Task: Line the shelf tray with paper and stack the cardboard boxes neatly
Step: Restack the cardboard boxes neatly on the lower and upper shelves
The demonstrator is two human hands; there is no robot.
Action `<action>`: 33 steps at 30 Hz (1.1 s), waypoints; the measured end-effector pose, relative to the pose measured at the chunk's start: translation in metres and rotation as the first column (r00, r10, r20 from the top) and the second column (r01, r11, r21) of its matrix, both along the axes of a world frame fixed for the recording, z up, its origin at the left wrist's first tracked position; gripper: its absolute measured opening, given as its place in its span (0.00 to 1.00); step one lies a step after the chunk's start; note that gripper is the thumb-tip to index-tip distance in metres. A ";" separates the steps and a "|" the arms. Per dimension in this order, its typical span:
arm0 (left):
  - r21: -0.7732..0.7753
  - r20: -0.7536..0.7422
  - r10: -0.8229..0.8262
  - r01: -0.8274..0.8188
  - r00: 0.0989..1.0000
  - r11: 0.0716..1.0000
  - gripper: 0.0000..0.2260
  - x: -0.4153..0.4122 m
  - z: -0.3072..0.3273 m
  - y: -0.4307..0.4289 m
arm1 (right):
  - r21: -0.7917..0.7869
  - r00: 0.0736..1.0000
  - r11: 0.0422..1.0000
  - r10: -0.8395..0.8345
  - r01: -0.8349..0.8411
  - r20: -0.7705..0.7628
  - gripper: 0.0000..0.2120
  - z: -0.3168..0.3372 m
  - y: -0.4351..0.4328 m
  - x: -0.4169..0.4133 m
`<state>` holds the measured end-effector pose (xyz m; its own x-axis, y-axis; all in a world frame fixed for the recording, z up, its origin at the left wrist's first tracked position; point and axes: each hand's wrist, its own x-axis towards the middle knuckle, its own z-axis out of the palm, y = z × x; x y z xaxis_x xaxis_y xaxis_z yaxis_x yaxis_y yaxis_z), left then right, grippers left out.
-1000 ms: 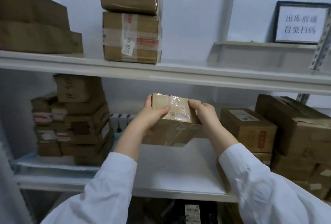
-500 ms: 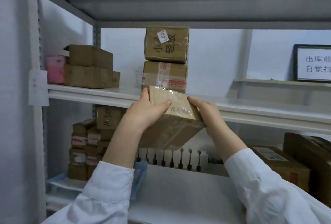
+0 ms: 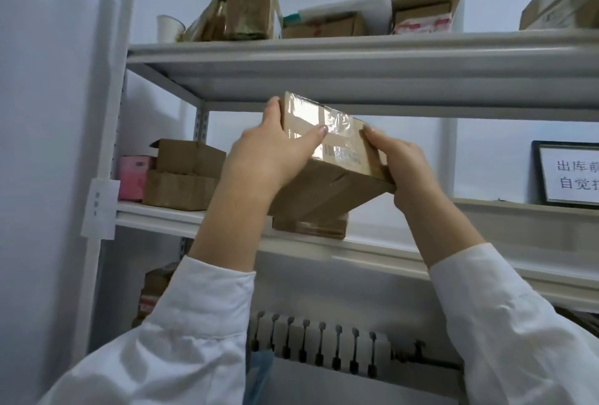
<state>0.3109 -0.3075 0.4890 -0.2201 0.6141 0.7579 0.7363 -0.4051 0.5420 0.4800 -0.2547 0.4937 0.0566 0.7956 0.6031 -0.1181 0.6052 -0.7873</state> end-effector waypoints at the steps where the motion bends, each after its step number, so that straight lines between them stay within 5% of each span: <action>1: 0.032 -0.014 0.021 -0.020 1.000 0.999 0.34 0.000 0.007 -0.004 | 0.030 1.000 0.999 0.018 -0.017 -0.018 0.09 0.006 -0.002 -0.001; 6: 0.225 -0.073 0.038 -0.020 0.997 0.974 0.34 -0.001 0.040 -0.014 | 0.180 0.995 0.981 0.086 -0.075 -0.054 0.09 0.035 -0.001 -0.006; 13: 0.377 -0.074 -0.244 0.254 0.967 0.891 0.35 -0.006 0.069 0.031 | 0.300 0.983 0.949 0.134 -0.092 -0.123 0.09 0.066 0.018 -0.007; 23: 0.331 -0.052 -0.501 0.488 0.864 0.808 0.36 -0.013 0.076 0.113 | 0.310 0.996 0.950 -0.009 0.037 -0.089 0.05 0.085 0.068 -0.003; 30: 0.268 0.069 -0.549 0.514 0.833 0.815 0.36 -0.023 0.102 0.171 | 0.222 0.980 0.956 -0.180 0.193 -0.079 0.23 0.107 0.112 -0.014; 33: 0.260 0.104 -0.541 0.502 0.834 0.825 0.35 -0.026 0.106 0.194 | 0.185 0.973 0.955 -0.225 0.232 -0.058 0.20 0.113 0.132 -0.020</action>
<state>0.2845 -0.1135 0.5951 -0.0472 0.5005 0.8644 0.2879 -0.8219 0.4916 0.4601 -0.1226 0.6064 0.2476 0.6308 0.7354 0.0147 0.7565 -0.6538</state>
